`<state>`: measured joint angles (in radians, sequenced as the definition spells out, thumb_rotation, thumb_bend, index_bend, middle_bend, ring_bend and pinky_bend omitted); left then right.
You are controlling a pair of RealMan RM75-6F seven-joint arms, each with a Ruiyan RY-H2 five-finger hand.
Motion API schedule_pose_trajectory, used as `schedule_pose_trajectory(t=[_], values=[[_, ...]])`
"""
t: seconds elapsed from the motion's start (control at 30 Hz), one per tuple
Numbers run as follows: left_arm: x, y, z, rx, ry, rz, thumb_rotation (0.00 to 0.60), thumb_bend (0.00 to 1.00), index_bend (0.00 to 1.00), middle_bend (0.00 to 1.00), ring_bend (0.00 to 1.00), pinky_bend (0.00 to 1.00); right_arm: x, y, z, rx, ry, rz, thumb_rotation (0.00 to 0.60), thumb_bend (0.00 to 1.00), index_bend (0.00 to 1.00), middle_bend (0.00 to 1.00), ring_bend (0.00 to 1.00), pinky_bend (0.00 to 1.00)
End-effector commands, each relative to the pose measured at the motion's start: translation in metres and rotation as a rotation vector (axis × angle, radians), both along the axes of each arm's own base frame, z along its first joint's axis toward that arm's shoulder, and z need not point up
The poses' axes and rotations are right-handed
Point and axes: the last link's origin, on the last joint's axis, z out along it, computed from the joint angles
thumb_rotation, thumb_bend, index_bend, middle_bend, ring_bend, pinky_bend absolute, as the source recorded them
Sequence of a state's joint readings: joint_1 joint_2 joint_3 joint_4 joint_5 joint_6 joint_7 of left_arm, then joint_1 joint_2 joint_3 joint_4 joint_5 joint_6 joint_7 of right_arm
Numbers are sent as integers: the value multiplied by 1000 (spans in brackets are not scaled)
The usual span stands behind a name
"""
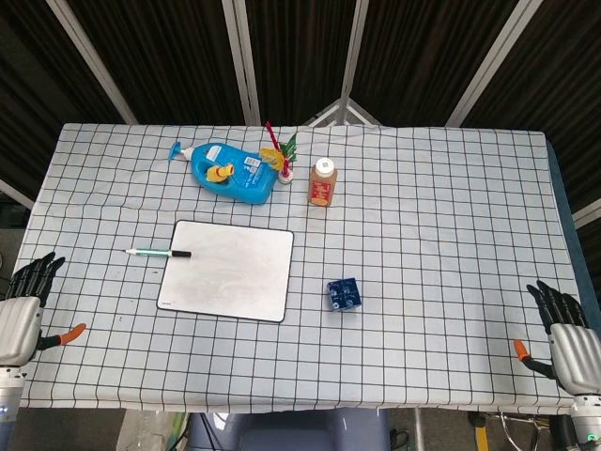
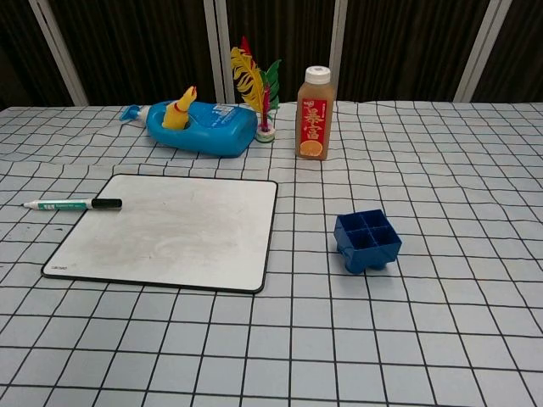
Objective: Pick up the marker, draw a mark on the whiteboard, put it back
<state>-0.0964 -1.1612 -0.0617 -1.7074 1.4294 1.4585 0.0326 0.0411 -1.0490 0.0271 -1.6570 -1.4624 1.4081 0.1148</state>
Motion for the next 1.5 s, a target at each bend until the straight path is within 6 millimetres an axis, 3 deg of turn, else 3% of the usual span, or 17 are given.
schedule_pose_trajectory(t=[0.03,0.5,0.73,0.8,1.03,1.17,1.5], values=[[0,0,0,0,0,1,600,180,0,0,0,0,0,0,0,-1,0,1,600,354,0,0,0,0],[0,5,-1,-9,-1,5,600,180,2,0,0,0,1,0,0,-2,-8,1,600,354,0,0,0,0],[7,52,-3,-23,-3,19,600,225,126,0,0,0,1,-1,2,-9,-25,-3,600,354,0,0,0,0],[10,68,-7,-41,6,27,600,254,209,0,0,0,1,-1,1,-7,-26,-1,600,354,0,0,0,0],[19,126,-31,-102,46,71,600,333,382,0,0,0,1,-2,2,-11,-34,-3,600,353,0,0,0,0],[16,152,-54,-144,111,112,600,348,407,0,0,0,-1,-2,3,-14,-40,-11,600,354,0,0,0,0],[14,189,-97,-213,206,146,600,357,424,0,0,0,-3,-4,6,-23,-58,-26,600,355,0,0,0,0]])
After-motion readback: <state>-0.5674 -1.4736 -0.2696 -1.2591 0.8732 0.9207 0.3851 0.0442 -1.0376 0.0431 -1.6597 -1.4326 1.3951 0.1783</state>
